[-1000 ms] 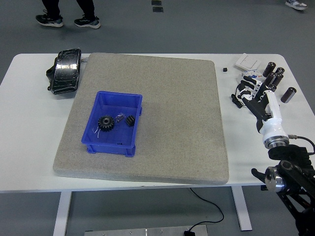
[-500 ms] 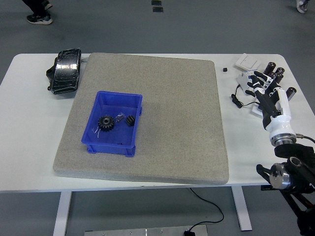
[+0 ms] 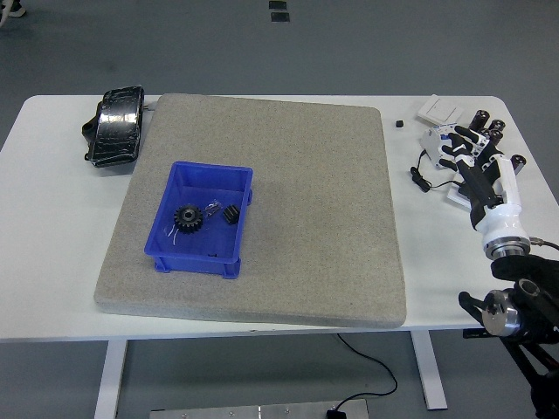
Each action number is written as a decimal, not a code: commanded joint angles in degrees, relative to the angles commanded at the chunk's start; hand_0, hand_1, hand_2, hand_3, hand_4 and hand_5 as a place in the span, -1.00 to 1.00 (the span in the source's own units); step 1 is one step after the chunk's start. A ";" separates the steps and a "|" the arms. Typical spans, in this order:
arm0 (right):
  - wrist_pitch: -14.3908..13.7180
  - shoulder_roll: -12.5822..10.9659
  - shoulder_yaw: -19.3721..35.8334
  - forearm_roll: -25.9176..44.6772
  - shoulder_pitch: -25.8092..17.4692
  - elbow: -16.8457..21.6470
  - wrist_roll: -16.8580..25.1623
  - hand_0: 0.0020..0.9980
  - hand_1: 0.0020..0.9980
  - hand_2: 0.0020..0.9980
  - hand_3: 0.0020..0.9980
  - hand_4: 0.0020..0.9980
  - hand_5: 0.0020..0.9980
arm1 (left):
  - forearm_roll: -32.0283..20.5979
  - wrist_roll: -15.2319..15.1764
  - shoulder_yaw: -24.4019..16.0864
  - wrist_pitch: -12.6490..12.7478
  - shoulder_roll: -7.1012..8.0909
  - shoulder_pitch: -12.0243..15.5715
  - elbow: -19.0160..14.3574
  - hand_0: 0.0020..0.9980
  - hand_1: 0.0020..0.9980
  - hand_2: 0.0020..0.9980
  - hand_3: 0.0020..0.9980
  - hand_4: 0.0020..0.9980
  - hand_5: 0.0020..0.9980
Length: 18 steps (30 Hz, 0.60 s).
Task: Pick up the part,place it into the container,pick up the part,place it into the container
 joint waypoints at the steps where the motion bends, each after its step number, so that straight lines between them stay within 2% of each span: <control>1: 0.07 -0.05 0.06 0.04 0.04 0.00 -0.01 0.35 0.39 0.47 0.41 0.39 -0.23 | -0.37 0.00 0.18 0.05 -0.18 0.09 0.02 0.34 0.29 0.25 0.14 0.46 0.06; 6: 0.46 0.15 0.75 0.23 0.21 0.14 -0.08 0.35 0.39 0.47 0.41 0.43 -0.18 | -1.66 0.32 0.99 -0.02 -0.84 0.25 0.12 0.34 0.29 0.25 0.14 0.46 0.06; 18: 0.80 0.83 3.62 -0.30 -0.01 0.62 -0.35 0.35 0.39 0.47 0.42 0.46 -0.13 | -1.64 1.42 0.97 -0.13 -1.16 0.09 0.01 0.35 0.30 0.25 0.16 0.46 0.05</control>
